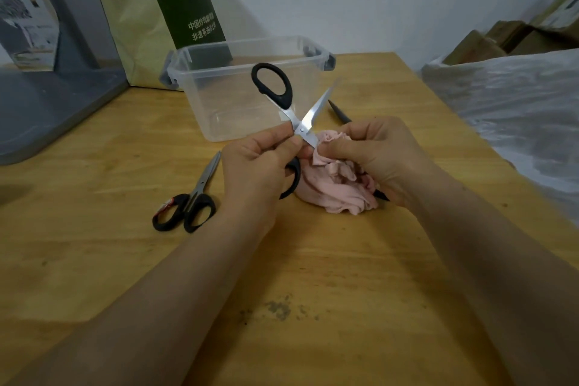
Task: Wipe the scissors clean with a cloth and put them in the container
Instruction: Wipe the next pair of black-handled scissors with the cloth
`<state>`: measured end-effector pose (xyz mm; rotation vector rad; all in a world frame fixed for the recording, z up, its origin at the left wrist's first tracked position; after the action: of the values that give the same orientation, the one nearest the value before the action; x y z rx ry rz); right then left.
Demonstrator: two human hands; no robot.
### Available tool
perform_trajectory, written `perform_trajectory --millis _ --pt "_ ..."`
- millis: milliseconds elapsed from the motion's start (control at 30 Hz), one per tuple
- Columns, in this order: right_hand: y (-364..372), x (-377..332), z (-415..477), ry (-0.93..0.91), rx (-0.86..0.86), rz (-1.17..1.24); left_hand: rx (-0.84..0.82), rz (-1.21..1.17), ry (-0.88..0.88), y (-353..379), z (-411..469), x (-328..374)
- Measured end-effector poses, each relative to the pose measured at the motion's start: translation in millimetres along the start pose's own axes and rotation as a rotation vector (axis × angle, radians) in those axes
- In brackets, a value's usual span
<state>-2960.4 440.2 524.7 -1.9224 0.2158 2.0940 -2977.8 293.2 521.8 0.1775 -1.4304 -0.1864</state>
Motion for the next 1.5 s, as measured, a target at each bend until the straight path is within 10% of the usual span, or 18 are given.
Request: perform_trajectory --millis 1500 --pt "10 0 -6 -0.140 -0.063 -0.132 0.185 -0.185 -0.156 -11 7 4"
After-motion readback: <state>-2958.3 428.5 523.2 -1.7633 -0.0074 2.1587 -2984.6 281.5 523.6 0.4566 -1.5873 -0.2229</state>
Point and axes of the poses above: each hand's wrist, its own z-axis towards the middle knuckle, its own y-axis out of the palm, x = y × z, the point moved 4 cm from there along z, towards the middle knuckle, and after that the axes turned 6 degrees about x, right-handed, at the moved point
